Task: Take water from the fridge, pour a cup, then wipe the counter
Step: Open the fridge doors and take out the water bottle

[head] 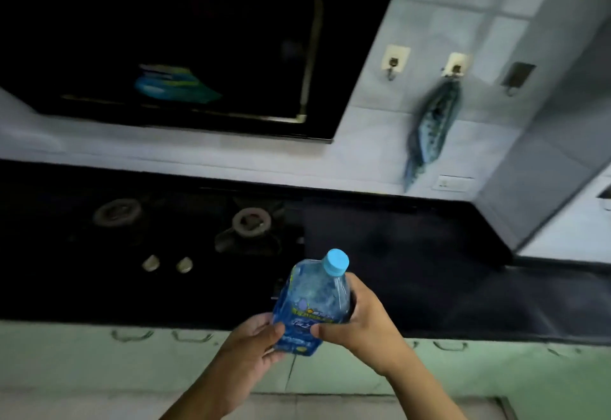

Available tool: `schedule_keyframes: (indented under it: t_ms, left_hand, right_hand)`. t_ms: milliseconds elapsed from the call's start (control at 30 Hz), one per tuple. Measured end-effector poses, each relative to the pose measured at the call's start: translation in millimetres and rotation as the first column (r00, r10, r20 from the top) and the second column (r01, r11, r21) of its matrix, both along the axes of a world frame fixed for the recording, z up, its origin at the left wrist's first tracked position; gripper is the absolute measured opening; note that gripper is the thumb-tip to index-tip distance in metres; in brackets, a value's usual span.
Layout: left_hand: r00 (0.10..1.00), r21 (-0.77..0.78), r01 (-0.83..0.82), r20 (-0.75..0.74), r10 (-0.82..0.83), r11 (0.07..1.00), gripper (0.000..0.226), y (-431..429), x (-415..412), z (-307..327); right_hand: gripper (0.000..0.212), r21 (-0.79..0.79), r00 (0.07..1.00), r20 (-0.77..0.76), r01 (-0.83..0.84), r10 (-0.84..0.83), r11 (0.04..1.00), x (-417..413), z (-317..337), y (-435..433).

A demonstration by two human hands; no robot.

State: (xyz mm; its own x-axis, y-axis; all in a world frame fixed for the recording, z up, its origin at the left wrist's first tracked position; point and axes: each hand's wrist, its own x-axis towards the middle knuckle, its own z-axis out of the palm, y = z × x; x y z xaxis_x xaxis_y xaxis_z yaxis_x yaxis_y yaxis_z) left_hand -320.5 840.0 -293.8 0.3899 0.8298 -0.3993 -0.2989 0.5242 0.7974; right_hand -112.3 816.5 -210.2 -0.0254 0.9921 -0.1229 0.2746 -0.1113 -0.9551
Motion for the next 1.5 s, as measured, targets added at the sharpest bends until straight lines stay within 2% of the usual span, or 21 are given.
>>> schedule_keyframes:
  t_ms: [67,167,233,367,467,567,767,867,933,1033,1367,1500]
  left_hand:
    - [0.995,-0.013,0.094,-0.027,-0.095,0.995,0.071,30,23,-7]
    - [0.978,-0.056,0.189,-0.077,-0.193,0.98,0.04,63,60,-19]
    - [0.962,-0.08,0.255,-0.08,-0.261,0.964,0.033,80,88,-25]
    - [0.944,-0.128,0.317,-0.051,-0.325,0.94,0.055,107,140,-35]
    - [0.935,-0.135,0.341,-0.056,-0.351,0.93,0.061,123,177,-42]
    - [0.945,-0.136,0.308,-0.073,-0.319,0.942,0.067,136,219,-54]
    - [0.978,-0.198,0.153,-0.108,-0.177,0.968,0.045,158,303,-70]
    - [0.974,-0.176,0.152,-0.143,-0.178,0.973,0.059,168,332,-72]
    - [0.968,-0.179,0.147,-0.178,-0.179,0.973,0.057,173,352,-74]
    - [0.957,-0.18,0.124,-0.237,-0.165,0.976,0.044,182,374,-81]
    - [0.842,-0.059,0.121,-0.523,-0.134,0.991,0.041,194,410,-111]
    - [0.825,-0.037,0.077,-0.558,-0.084,0.996,0.045,195,417,-115]
  right_hand:
    - [0.062,-0.006,0.996,0.01,0.087,-0.087,0.996,20,-4,10]
    - [0.063,-0.016,0.981,0.015,0.192,-0.192,0.981,50,-12,20]
    - [0.063,-0.031,0.967,0.009,0.255,-0.254,0.967,74,-19,26]
    - [0.063,-0.036,0.948,0.021,0.318,-0.317,0.947,123,-32,41]
    - [0.066,-0.038,0.949,0.021,0.315,-0.314,0.948,164,-47,58]
    - [0.068,-0.046,0.962,0.012,0.274,-0.274,0.961,214,-64,81]
    - [0.074,-0.081,0.988,0.06,0.147,-0.143,0.986,310,-96,134]
    - [0.073,-0.097,0.992,0.092,0.094,-0.085,0.991,342,-110,156]
    - [0.073,-0.128,0.996,0.076,0.064,-0.055,0.99,359,-119,168]
    - [0.075,-0.171,0.998,0.044,0.042,-0.035,0.984,374,-133,181]
    - [0.076,-0.233,0.997,-0.042,0.052,-0.064,0.971,392,-178,195]
    - [0.083,-0.233,0.997,-0.044,0.058,-0.07,0.971,391,-181,193]
